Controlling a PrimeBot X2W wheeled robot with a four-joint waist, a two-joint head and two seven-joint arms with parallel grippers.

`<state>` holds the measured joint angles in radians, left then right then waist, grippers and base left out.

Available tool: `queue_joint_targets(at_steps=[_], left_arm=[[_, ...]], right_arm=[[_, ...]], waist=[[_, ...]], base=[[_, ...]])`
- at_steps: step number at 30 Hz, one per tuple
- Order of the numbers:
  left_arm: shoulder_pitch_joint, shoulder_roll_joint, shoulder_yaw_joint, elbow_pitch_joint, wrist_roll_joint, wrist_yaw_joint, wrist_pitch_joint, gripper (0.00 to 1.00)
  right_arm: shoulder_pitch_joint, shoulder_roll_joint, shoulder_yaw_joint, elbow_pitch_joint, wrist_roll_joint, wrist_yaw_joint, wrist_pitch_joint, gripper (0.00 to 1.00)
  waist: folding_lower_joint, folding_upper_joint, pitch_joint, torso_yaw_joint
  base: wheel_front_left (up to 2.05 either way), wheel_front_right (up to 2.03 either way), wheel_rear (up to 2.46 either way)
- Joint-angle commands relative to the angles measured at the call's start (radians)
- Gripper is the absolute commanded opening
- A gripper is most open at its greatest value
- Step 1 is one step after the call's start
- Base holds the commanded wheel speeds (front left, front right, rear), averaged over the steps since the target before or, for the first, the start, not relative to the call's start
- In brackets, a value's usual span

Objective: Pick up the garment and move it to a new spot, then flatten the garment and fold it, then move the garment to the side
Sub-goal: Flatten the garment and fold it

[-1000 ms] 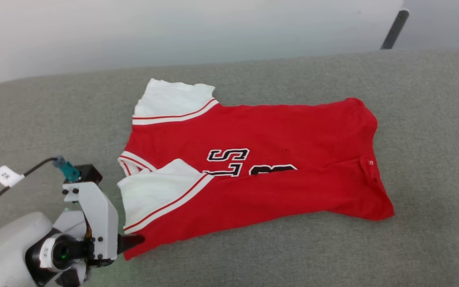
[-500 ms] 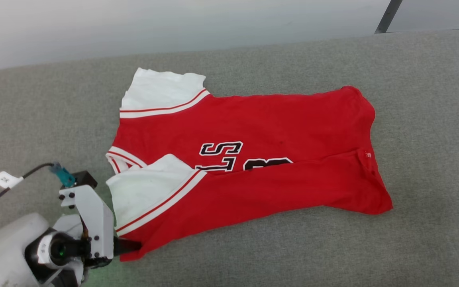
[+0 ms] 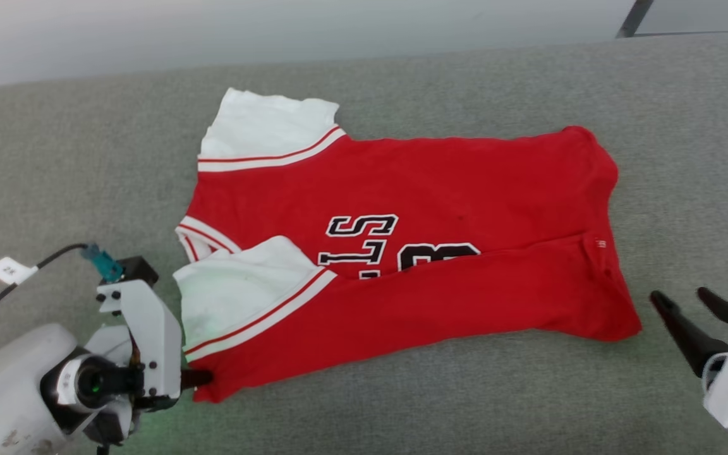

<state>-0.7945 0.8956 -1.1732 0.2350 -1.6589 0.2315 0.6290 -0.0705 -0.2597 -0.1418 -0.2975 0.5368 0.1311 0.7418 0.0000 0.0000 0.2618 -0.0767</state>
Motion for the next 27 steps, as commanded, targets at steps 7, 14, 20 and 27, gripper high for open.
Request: queue_joint_targets(at_steps=[7,14,20,27], left_arm=[[-0.028,-0.056,0.003,0.009,0.027,-0.001,-0.022,0.0],[-0.055,-0.079,0.009,0.018,0.043,-0.014,-0.026,0.0],[-0.064,-0.086,0.016,0.037,0.047,-0.026,-0.033,0.0],[-0.068,-0.1,0.022,0.058,0.045,-0.041,-0.037,0.0]], right_arm=[[-0.087,-0.033,0.013,0.084,-0.031,-0.001,0.106,1.0],[-0.128,-0.029,0.009,0.175,-0.057,-0.001,0.188,1.0],[-0.144,-0.018,0.039,0.241,-0.063,-0.001,0.256,1.0],[-0.17,-0.018,0.092,0.318,-0.048,0.0,0.291,0.0]], waist=[[0.0,0.0,0.038,0.047],[0.0,0.0,0.071,0.08],[0.0,0.0,0.089,0.089],[0.0,0.0,0.098,0.092]], base=[[0.0,0.0,0.0],[0.0,0.0,0.0],[0.0,0.0,0.0],[0.0,0.0,0.0]])
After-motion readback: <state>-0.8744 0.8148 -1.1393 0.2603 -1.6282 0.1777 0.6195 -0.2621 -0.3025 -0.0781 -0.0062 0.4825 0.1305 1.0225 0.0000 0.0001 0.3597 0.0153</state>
